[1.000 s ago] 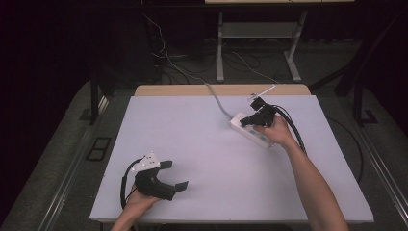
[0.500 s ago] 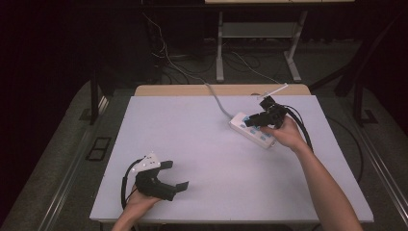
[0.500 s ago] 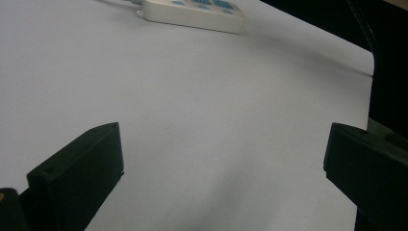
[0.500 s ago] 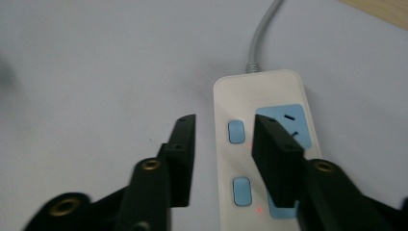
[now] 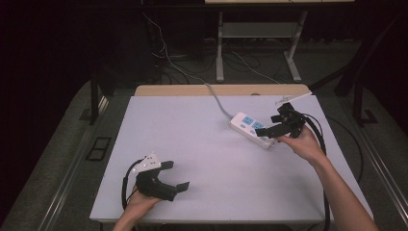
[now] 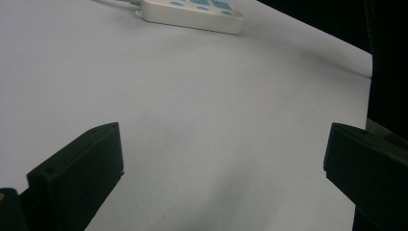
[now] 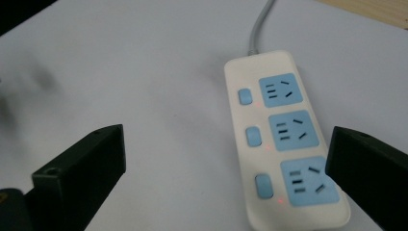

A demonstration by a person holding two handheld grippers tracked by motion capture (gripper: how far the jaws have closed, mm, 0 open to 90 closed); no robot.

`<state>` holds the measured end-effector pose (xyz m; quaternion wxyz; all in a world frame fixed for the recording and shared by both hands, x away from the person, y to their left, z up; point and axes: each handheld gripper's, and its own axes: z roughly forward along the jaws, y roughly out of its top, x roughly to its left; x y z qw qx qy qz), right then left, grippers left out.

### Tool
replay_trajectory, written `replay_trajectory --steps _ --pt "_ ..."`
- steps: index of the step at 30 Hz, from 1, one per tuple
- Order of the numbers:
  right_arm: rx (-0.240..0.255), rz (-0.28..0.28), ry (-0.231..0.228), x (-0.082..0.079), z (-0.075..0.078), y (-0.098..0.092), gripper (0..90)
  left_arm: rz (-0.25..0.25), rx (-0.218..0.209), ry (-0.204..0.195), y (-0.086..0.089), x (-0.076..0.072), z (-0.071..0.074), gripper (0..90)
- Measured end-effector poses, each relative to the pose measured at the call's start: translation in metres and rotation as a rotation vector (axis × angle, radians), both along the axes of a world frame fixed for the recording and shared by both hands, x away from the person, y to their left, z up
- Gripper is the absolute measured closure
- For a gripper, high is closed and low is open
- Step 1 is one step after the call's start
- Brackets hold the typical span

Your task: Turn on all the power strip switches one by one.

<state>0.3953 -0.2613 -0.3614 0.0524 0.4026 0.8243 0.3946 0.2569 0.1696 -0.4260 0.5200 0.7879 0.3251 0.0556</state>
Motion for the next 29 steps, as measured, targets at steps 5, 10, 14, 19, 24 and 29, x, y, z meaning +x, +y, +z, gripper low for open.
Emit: replay_trajectory --steps 5,10,14,19,24,29 --pt "0.039 -0.009 -0.019 -0.027 -0.002 -0.013 0.3 0.002 0.001 0.000 0.000 0.000 0.000 0.0" --pt "0.083 -0.013 -0.047 -0.058 -0.007 -0.024 0.3 0.005 -0.001 0.000 0.000 0.000 0.000 0.0" --pt "0.124 -0.019 -0.057 -0.080 -0.015 -0.032 0.4 0.008 -0.003 0.003 0.000 0.000 0.000 0.0" --pt "0.175 -0.020 -0.064 -0.104 -0.025 -0.039 0.3 0.007 -0.004 0.000 0.000 -0.001 0.000 0.0" --pt "0.177 -0.027 -0.070 -0.123 -0.036 -0.043 0.3 0.013 -0.009 0.003 0.001 -0.001 0.000 0.0" --pt "0.179 -0.029 -0.059 -0.136 -0.049 -0.044 0.3 0.021 -0.012 0.005 0.002 0.000 0.000 0.0"
